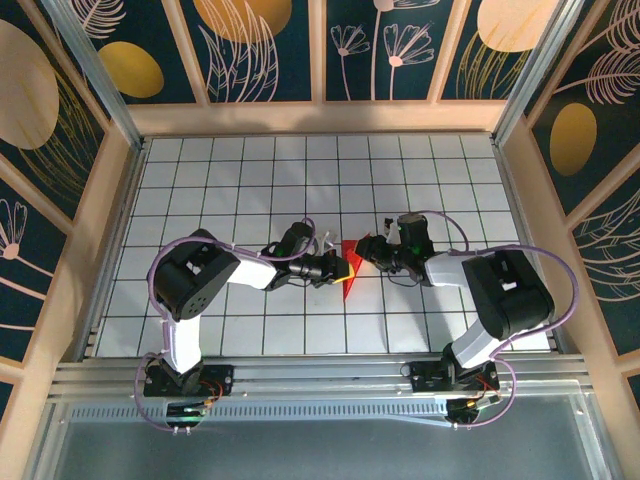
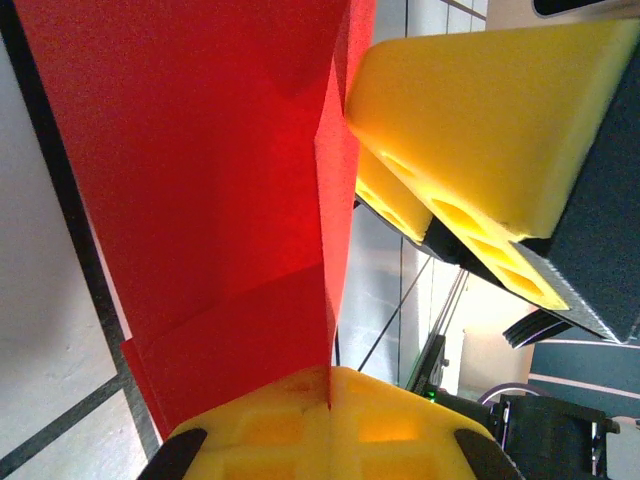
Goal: Fold a paper plane with a square sheet of paper (fold left side to right side)
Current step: Fold the wing for the fifth time at the center of the table.
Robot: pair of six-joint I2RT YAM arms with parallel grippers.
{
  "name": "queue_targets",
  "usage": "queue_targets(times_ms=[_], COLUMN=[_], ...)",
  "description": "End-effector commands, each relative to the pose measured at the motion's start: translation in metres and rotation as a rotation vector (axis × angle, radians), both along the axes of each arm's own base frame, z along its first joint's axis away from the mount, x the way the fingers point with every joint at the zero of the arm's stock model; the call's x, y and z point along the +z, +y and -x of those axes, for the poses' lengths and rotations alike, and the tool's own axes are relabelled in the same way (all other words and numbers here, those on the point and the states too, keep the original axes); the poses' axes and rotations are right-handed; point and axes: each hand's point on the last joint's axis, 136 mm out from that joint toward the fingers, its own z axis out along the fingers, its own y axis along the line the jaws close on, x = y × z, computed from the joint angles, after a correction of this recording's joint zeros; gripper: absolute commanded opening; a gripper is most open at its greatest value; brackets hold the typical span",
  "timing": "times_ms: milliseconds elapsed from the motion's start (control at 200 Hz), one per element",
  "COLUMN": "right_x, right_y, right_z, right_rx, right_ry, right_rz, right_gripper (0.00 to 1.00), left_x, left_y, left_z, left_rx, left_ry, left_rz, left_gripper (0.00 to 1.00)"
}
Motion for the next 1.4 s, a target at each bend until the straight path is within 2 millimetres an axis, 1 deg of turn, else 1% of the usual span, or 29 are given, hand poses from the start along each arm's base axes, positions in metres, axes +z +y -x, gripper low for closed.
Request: queue_targets(times_ms=[0,125,295,440,636,786,926,1016,1266,1396], right_x=[-0.003,-0.008,-0.020,-0.032,-0.044,-0.047,-0.048,-0.048,-0.048,-0.049], right_y=[0.004,0.007,0.007,0.005,0.004,0.005,0.006,0.006,0.007,0.007], right_z=[-0.006,-0.005,-0.004,-0.002,0.000,0.001,0.001,0.001,0.001,0.001], right_rx=[-0.007,-0.001,0.002,0.005,0.009,0.012,0.014,0.016,0.019,0.021], right_ry=[0.002,0.021,0.060,0.093,0.122,0.127,0.127,0.127,0.127,0.128], right_rz=[0.017,0.027,0.077,0.133,0.173,0.179,0.182,0.187,0.197,0.202], right_gripper=[0.41,0.40,0.38,0.37,0.37,0.36,0.36,0.36,0.36,0.36], left_x=[-0.006,-0.009,-0.012,-0.015,-0.011,-0.004,0.000,0.001,-0.007,-0.007], left_y=[0.002,0.002,0.004,0.006,0.009,0.019,0.032,0.034,0.025,0.019], left_z=[-0.001,0.000,0.001,0.003,0.003,-0.002,-0.012,-0.016,-0.022,-0.026], left_rx=[0.000,0.000,0.003,0.003,0.003,0.026,0.068,0.071,0.055,0.042], left_ry=[0.013,0.017,0.019,0.023,0.005,-0.023,-0.032,-0.037,-0.021,-0.023], left_rz=[0.011,0.009,0.001,-0.008,-0.024,-0.050,-0.055,-0.057,-0.057,-0.048], left_gripper=[0.00,0.00,0.00,0.10,0.22,0.33,0.38,0.40,0.41,0.41])
